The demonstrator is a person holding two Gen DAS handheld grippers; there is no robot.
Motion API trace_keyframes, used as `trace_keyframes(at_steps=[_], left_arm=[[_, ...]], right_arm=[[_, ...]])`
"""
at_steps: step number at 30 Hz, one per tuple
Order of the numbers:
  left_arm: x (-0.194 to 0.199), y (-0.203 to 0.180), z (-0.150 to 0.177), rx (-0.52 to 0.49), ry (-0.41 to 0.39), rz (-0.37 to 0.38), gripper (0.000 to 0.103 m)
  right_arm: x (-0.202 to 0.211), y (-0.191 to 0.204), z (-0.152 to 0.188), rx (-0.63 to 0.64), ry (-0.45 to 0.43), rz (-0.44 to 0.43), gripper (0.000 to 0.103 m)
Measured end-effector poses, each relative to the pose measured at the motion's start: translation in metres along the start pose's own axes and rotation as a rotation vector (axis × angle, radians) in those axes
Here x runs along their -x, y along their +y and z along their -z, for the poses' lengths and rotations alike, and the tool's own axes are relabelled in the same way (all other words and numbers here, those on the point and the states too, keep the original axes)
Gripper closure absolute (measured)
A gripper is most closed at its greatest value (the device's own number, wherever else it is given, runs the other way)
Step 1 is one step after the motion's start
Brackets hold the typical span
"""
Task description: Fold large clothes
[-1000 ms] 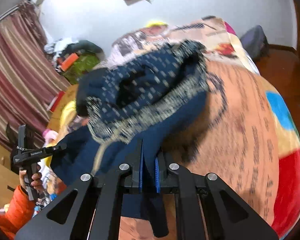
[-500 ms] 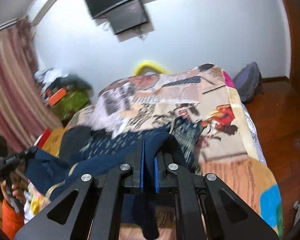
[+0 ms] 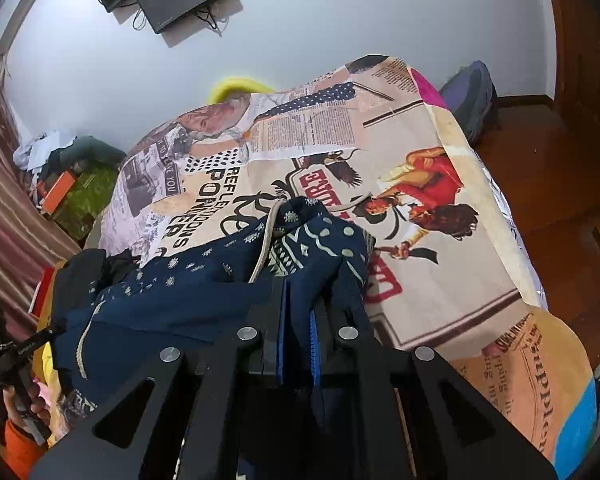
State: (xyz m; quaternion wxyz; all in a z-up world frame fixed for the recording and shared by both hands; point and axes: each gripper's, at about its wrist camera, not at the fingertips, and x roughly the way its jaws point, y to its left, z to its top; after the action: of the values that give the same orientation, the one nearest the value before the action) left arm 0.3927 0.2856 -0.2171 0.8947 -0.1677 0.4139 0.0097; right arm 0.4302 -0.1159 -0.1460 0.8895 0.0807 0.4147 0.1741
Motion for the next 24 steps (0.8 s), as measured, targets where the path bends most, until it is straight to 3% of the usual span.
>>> trace_keyframes(at_steps=[3, 4, 5, 10, 11, 14, 19, 24], left_arm=[[0.014, -0.01, 0.002, -0.036, 0.007, -0.003, 0.068], [0.019, -0.013, 0.003, -0.048, 0.008, -0.011, 0.054], [0.026, -0.017, 0.004, -0.064, -0.006, -0.035, 0.045], [0.057, -0.042, 0.015, -0.186, -0.066, -0.121, 0.036], [0.06, -0.047, 0.02, -0.21, -0.068, -0.131, 0.031], [0.059, -0.061, 0.036, -0.281, -0.058, -0.161, 0.011], [0.033, -0.077, 0.058, -0.353, -0.003, -0.205, 0.01], [-0.009, -0.088, 0.067, -0.417, 0.041, -0.34, 0.01]], right_arm=[[0.011, 0.01, -0.001, 0.057, 0.025, 0.081, 0.085], [0.017, 0.013, 0.0, 0.075, 0.026, 0.107, 0.078], [0.023, 0.017, 0.001, 0.096, 0.017, 0.126, 0.068], [0.057, 0.038, 0.022, 0.222, -0.031, 0.133, 0.053], [0.06, 0.042, 0.027, 0.241, -0.03, 0.128, 0.047], [0.063, 0.052, 0.043, 0.303, -0.03, 0.134, 0.042], [0.041, 0.064, 0.068, 0.393, 0.035, 0.171, 0.042], [0.004, 0.073, 0.079, 0.463, 0.123, 0.218, 0.042]])
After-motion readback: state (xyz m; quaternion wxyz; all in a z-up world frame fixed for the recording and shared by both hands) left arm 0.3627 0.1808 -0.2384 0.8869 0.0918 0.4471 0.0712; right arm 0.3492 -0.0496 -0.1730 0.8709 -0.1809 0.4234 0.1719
